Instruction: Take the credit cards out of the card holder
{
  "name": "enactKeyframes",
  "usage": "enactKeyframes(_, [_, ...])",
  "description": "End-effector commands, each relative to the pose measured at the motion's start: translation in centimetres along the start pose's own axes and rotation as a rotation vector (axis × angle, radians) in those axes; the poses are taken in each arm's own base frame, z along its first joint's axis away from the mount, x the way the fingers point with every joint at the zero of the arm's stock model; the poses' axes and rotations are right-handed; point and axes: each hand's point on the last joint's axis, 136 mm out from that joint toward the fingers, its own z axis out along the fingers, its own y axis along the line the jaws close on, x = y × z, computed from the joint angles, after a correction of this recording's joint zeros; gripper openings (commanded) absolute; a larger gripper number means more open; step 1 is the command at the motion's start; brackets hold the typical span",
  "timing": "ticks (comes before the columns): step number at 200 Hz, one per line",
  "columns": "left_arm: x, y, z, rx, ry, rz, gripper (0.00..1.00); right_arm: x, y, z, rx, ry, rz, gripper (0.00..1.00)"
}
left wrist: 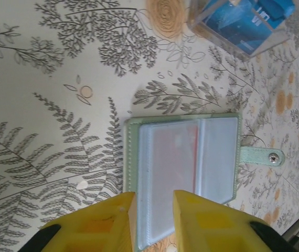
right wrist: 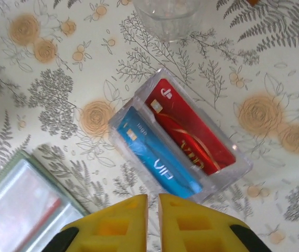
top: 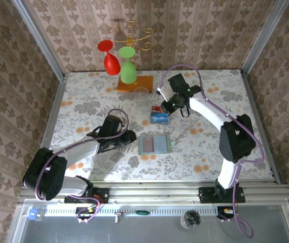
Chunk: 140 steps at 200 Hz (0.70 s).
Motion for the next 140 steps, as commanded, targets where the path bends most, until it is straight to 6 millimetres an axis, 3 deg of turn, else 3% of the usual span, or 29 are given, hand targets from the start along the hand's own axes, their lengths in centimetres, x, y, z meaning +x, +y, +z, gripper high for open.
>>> enactKeyframes(1, [0.1,-0.1,-0.2,-0.006,-0.02,0.01,0.25,-2.3,1.3,-1.7,-0.036,-0.173,0.201,0.1])
enactKeyframes(25, [0.6,-0.9,0.2,0.021,-0.021,0.014,0.25,-0.5,1.9,-2.0,-0.047,-0.163,0.361,0.08])
enactKeyframes(55, [1.4,-1.1,0.6,0.009,-0.009,0.024,0.25,1.5,4.1,-2.0,-0.106,-0.11,0.475,0.09])
enactKeyframes(92, [2.9,0.0,1.5,-0.049,0.039,0.008,0.19,4.0,8.1,-1.5,-0.161,-0.02,0.479,0.11])
enactKeyframes(140, [4.1,0.8,2.5,-0.053,0.066,0.002,0.1,6.8,10.8,0.2,-0.221,0.076,0.535,0.13])
